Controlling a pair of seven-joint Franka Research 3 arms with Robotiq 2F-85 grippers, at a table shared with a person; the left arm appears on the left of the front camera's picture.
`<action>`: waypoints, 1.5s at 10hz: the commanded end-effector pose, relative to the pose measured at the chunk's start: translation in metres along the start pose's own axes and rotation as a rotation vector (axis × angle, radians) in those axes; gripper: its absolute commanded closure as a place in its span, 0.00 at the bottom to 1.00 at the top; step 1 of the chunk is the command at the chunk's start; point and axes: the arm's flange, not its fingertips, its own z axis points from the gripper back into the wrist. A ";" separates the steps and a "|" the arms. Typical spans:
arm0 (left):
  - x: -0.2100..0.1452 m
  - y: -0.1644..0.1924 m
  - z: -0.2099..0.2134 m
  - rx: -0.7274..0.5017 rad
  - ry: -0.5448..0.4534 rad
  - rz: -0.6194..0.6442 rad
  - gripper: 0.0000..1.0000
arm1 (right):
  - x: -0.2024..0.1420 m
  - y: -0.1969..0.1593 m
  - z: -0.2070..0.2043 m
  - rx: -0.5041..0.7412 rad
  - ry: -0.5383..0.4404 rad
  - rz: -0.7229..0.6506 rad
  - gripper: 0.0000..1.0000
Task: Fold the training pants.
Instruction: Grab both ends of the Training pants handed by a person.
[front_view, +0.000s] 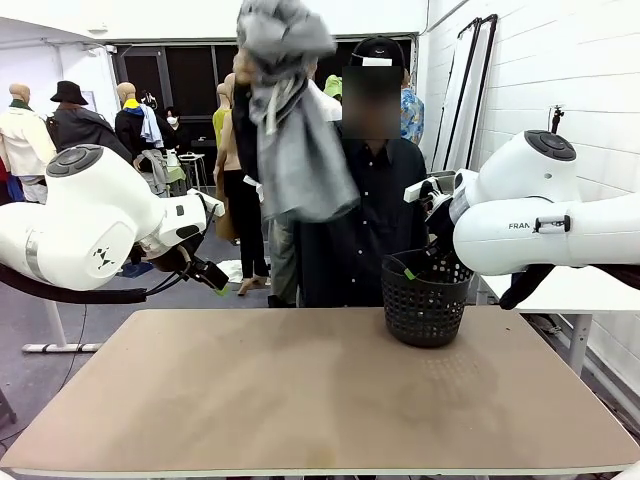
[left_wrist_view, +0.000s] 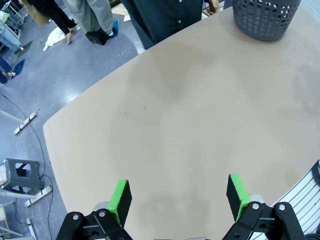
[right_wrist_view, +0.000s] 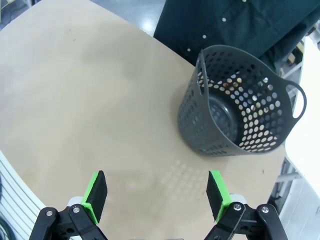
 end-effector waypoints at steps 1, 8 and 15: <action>0.000 0.001 0.000 -0.003 0.000 -0.007 0.00 | 0.000 0.000 0.000 0.002 -0.001 0.000 0.00; 0.000 0.001 0.000 -0.003 0.000 -0.007 0.00 | 0.000 0.000 0.000 0.002 -0.001 0.000 0.00; 0.000 0.001 0.000 -0.003 0.000 -0.007 0.00 | 0.000 0.000 0.000 0.002 -0.001 0.000 0.00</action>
